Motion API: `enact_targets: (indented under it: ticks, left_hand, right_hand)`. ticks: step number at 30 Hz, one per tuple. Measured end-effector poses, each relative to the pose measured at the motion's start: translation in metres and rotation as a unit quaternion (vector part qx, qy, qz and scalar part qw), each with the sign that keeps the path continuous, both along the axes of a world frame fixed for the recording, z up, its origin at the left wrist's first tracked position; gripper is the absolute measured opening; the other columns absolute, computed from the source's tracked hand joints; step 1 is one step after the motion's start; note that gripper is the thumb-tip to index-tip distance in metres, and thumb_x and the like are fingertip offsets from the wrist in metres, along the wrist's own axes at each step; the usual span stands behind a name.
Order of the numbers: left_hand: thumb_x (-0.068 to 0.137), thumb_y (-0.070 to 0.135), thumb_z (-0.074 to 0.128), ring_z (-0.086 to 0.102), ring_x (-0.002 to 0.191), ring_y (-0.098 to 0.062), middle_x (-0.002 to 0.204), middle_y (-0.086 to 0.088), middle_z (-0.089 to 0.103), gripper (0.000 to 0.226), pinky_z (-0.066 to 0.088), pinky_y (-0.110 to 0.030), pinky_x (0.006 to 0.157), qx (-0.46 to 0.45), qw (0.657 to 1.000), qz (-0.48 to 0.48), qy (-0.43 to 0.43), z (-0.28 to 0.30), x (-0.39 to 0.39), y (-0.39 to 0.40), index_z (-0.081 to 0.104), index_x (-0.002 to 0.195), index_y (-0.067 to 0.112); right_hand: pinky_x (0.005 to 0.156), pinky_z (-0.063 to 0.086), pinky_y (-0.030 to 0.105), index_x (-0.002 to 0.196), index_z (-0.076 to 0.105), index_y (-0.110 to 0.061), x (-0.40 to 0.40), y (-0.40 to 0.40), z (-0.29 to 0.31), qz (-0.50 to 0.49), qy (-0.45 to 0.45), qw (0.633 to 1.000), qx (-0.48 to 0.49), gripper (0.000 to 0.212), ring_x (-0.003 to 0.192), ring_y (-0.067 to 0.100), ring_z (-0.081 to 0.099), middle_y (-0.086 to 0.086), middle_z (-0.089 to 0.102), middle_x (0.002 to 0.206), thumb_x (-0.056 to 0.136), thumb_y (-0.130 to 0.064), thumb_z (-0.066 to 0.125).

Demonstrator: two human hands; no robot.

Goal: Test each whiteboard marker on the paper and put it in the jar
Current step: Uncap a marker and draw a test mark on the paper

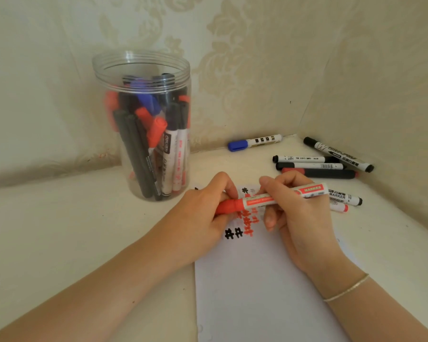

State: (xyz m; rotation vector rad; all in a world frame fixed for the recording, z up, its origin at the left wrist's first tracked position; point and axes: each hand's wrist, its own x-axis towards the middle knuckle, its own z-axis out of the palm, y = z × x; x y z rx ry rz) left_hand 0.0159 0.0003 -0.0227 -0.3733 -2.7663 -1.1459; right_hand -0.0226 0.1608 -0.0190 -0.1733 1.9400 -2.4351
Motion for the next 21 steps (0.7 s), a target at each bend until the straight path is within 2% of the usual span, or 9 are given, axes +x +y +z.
enact_targets:
  ticks: [2, 5, 8, 11, 13, 15, 17, 18, 21]
  left_hand:
    - [0.088, 0.015, 0.063, 0.055, 0.061, -0.009, 0.072, 0.011, 0.065, 0.025, 0.041, -0.021, 0.053, 0.001, 1.000, -0.006, 0.011, 0.002, 0.001, -0.002, 0.046, 0.087, 0.032]
    - [0.089, 0.026, 0.064, 0.059, 0.066, -0.013, 0.077, 0.011, 0.065, 0.010, 0.047, -0.027, 0.060, 0.037, 0.999, -0.010, 0.018, 0.007, 0.002, -0.005, 0.061, 0.095, 0.033]
    - [0.090, 0.033, 0.060, 0.060, 0.072, -0.012, 0.082, 0.010, 0.066, 0.013, 0.049, -0.022, 0.063, 0.091, 0.996, -0.017, -0.008, 0.010, 0.003, -0.007, 0.065, 0.102, 0.034]
    - [0.085, 0.048, 0.056, 0.064, 0.077, -0.015, 0.083, 0.003, 0.068, 0.026, 0.051, -0.029, 0.071, 0.163, 0.984, -0.024, -0.073, 0.014, 0.003, -0.006, 0.069, 0.097, 0.030]
    - [0.086, 0.047, 0.054, 0.067, 0.075, -0.008, 0.081, 0.006, 0.071, 0.027, 0.053, -0.023, 0.069, 0.182, 0.979, -0.010, -0.087, 0.017, 0.004, -0.004, 0.071, 0.091, 0.025]
    - [0.090, 0.040, 0.056, 0.065, 0.064, -0.005, 0.072, 0.006, 0.070, 0.027, 0.049, -0.019, 0.059, 0.188, 0.979, 0.020, -0.082, 0.018, 0.004, 0.000, 0.072, 0.083, 0.020]
    - [0.091, 0.037, 0.056, 0.053, 0.047, -0.004, 0.056, 0.005, 0.063, 0.032, 0.040, -0.018, 0.047, 0.181, 0.979, 0.069, -0.070, 0.013, 0.006, 0.006, 0.070, 0.071, 0.016]
    - [0.091, 0.037, 0.055, 0.050, 0.043, -0.004, 0.050, 0.008, 0.060, 0.035, 0.037, -0.015, 0.045, 0.183, 0.976, 0.096, -0.064, 0.010, 0.006, 0.008, 0.070, 0.067, 0.016]
    - [0.089, 0.042, 0.055, 0.060, 0.050, -0.008, 0.058, 0.011, 0.068, 0.035, 0.048, -0.021, 0.052, 0.191, 0.969, 0.150, -0.049, 0.001, 0.006, 0.010, 0.074, 0.070, 0.020]
  right_hand:
    - [0.041, 0.034, 0.027, 0.065, 0.054, -0.009, 0.001, 0.000, 0.000, 0.025, 0.004, 1.000, 0.003, 0.025, 0.032, 0.017, 0.045, 0.017, 0.061, 0.061, 0.067, -0.020, 0.075]
    - [0.042, 0.043, 0.026, 0.068, 0.061, 0.001, 0.000, 0.003, 0.004, 0.078, -0.030, 0.993, -0.085, 0.026, 0.038, 0.018, 0.051, 0.017, 0.065, 0.066, 0.069, -0.024, 0.068]
    - [0.049, 0.052, 0.030, 0.071, 0.070, 0.004, -0.001, 0.005, 0.007, 0.126, -0.082, 0.978, -0.144, 0.040, 0.048, 0.024, 0.060, 0.024, 0.068, 0.080, 0.079, -0.033, 0.055]
    - [0.047, 0.051, 0.029, 0.087, 0.066, 0.001, -0.001, 0.004, 0.005, 0.101, -0.071, 0.984, -0.129, 0.024, 0.046, 0.024, 0.060, 0.020, 0.065, 0.073, 0.084, -0.020, 0.055]
    - [0.041, 0.045, 0.027, 0.094, 0.057, -0.003, -0.003, 0.005, 0.004, 0.002, -0.027, 0.996, -0.081, 0.011, 0.039, 0.021, 0.053, 0.014, 0.061, 0.063, 0.085, -0.010, 0.061]
    - [0.040, 0.039, 0.024, 0.085, 0.055, -0.004, -0.004, 0.004, 0.000, -0.091, 0.033, 0.994, 0.043, 0.014, 0.037, 0.017, 0.047, 0.012, 0.057, 0.060, 0.085, -0.012, 0.067]
    - [0.047, 0.038, 0.023, 0.070, 0.055, -0.001, -0.003, -0.001, -0.004, -0.105, 0.084, 0.976, 0.172, 0.029, 0.044, 0.012, 0.042, 0.012, 0.052, 0.057, 0.086, -0.023, 0.068]
    - [0.050, 0.036, 0.022, 0.064, 0.053, 0.000, -0.001, -0.004, -0.005, -0.097, 0.094, 0.970, 0.204, 0.037, 0.048, 0.011, 0.039, 0.011, 0.048, 0.054, 0.086, -0.026, 0.067]
    - [0.051, 0.032, 0.020, 0.059, 0.049, 0.003, 0.004, -0.007, -0.006, -0.092, 0.117, 0.963, 0.224, 0.043, 0.049, 0.010, 0.035, 0.013, 0.042, 0.051, 0.086, -0.025, 0.066]
